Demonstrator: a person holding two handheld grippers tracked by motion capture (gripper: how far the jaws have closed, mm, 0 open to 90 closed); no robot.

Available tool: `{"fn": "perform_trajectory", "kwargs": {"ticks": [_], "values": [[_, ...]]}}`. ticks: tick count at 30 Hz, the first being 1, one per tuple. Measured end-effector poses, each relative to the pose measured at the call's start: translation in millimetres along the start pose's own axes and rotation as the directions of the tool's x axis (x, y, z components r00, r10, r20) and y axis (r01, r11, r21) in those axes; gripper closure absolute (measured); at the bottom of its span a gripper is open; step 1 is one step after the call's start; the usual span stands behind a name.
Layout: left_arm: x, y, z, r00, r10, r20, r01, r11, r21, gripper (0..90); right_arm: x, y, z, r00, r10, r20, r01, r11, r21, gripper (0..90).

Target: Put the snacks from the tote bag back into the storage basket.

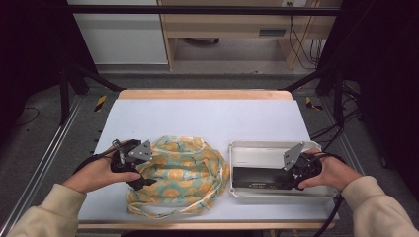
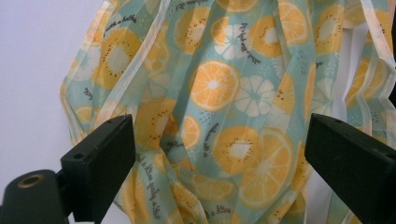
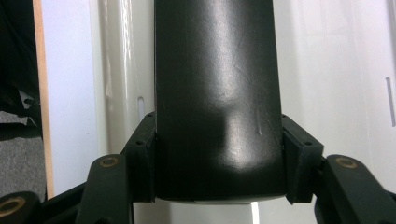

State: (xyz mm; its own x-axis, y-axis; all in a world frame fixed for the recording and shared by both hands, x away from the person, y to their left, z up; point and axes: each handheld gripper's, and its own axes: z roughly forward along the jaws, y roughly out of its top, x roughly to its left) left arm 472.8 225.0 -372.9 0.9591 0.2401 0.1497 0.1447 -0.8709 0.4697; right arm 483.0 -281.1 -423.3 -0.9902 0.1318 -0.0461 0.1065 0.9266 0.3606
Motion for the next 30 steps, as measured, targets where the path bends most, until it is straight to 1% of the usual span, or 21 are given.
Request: {"fn": "perform_trajectory", "kwargs": {"ticks": [4,5,6,7,9,10,14,15,18,20,22,23,27,28,30], "values": [[-0.8,-0.7,1.9,1.0000,-0.008,0.003,0.008,1.0000,-0.001,8.7,-1.4,-1.4,2.0,1.0000,0.002,-0.009,-0.002,1.000,-0.002,42.5],[-0.5,-0.9,1.9,1.0000,-0.002,0.005,0.001,1.0000,0.009,8.7,-2.3,-2.0,2.3,0.9999,-0.005,-0.011,0.005,1.000,-0.003,42.5],[-0.7,-1.1,2.1,1.0000,-0.002,0.006,0.002,0.9999,0.010,8.7,-2.4,-2.6,2.7,0.9999,0.000,-0.013,0.000,1.000,-0.003,42.4],[-0.9,-1.3,2.4,1.0000,-0.003,0.006,0.003,0.9999,0.010,8.7,-3.1,-2.9,3.2,0.9999,-0.005,-0.014,0.005,1.000,-0.004,42.3],[-1.3,-1.7,2.8,1.0000,-0.007,0.004,0.007,0.9999,0.011,8.7,-3.2,-3.3,4.3,0.9999,-0.004,-0.012,0.004,1.000,-0.006,42.2],[-1.9,-2.1,3.5,0.9999,-0.016,0.004,0.016,0.9999,0.004,8.7,-3.4,-3.3,4.6,0.9998,-0.001,-0.018,0.001,1.000,-0.002,42.1],[-2.0,-2.5,4.5,0.9999,-0.015,0.009,0.015,0.9998,0.012,8.7,-4.4,-3.4,6.6,0.9998,-0.002,-0.020,0.002,1.000,0.006,41.7],[-1.5,-2.3,4.2,0.9999,-0.007,0.009,0.007,0.9997,0.021,8.7,-5.0,-3.4,6.4,0.9997,-0.003,-0.023,0.003,1.000,0.005,41.4],[-1.6,-2.4,4.6,0.9999,-0.008,0.010,0.008,0.9997,0.024,8.7,-6.3,-3.8,6.3,0.9998,0.010,-0.015,-0.010,1.000,-0.004,37.2],[-1.8,-2.2,4.5,0.9999,-0.009,0.011,0.008,0.9997,0.022,8.7,-7.4,-4.3,6.3,0.9999,0.006,-0.013,-0.006,1.000,-0.007,36.5],[-2.0,-2.1,4.4,0.9999,-0.008,0.008,0.008,0.9998,0.020,8.7,-7.6,-5.0,6.2,0.9998,0.017,-0.012,-0.017,1.000,0.001,34.3],[-1.9,-2.1,4.4,0.9999,-0.009,0.008,0.009,0.9998,0.020,8.7,-7.6,-5.4,6.1,0.9997,0.025,-0.004,-0.025,1.000,0.001,33.4],[-2.0,-2.7,5.0,0.9999,-0.007,0.012,0.007,0.9997,0.022,8.7,-9.2,-7.0,5.4,0.9992,0.039,0.007,-0.039,0.999,-0.007,32.0],[-2.5,-2.9,5.4,0.9998,-0.014,0.013,0.014,0.9998,0.018,8.7,-9.6,-7.3,5.0,0.9993,0.036,0.004,-0.036,0.999,-0.008,31.2],[-2.9,-3.5,6.0,0.9998,-0.015,0.012,0.015,0.9998,0.014,8.7,-8.8,-6.6,3.6,0.9987,0.050,0.005,-0.050,0.999,-0.011,28.2]]}}
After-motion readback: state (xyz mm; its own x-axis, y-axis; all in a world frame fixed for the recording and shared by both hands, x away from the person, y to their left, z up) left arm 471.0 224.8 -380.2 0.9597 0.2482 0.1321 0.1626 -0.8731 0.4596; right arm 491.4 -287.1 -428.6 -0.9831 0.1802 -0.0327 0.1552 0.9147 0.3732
